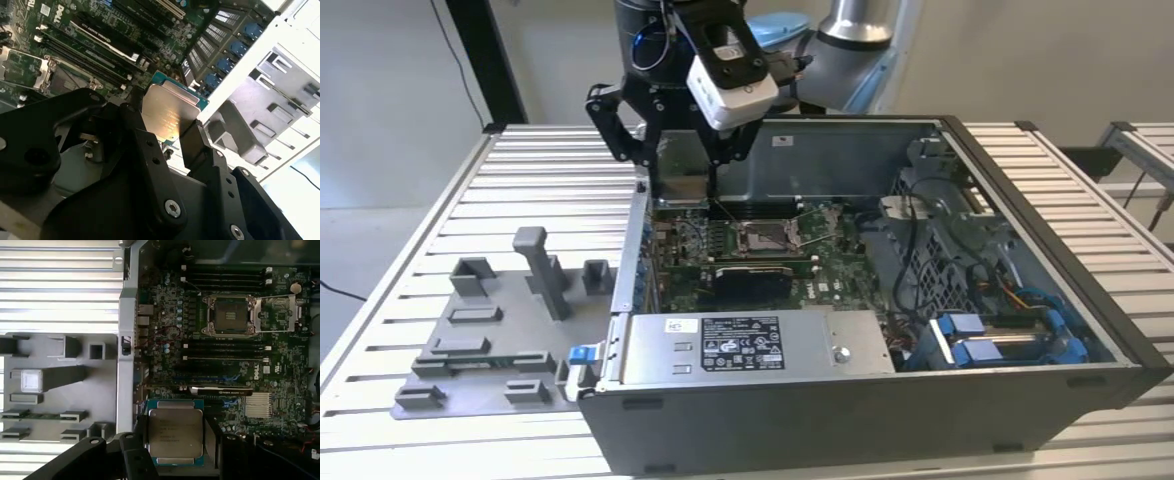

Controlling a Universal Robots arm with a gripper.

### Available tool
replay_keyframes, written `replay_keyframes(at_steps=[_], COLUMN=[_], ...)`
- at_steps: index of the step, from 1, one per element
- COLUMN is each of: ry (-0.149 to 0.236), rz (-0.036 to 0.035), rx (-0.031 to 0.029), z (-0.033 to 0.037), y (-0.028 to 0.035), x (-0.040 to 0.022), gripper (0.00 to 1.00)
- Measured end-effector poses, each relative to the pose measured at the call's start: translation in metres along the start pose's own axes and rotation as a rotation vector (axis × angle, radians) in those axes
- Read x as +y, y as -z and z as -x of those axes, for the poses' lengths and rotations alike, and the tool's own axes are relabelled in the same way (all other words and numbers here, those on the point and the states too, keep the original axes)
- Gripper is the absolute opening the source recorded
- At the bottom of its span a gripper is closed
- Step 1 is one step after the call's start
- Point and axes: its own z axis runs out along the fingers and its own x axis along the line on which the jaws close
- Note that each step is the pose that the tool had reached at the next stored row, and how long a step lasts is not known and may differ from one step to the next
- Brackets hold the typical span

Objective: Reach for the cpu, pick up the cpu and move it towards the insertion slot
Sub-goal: 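Pick up the cpu and move it towards the insertion slot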

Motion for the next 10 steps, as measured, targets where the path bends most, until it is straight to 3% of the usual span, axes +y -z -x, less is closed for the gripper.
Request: replay_keyframes(at_steps=[4, 10], ry=[0.0, 0.0], rz=[0.0, 0.0], rx=[0.0, 0.0], z=[0.0085, 0.0281], y=[-0.0002, -0.0004], x=[0.0001, 0.0004], gripper=[0.0, 0.0])
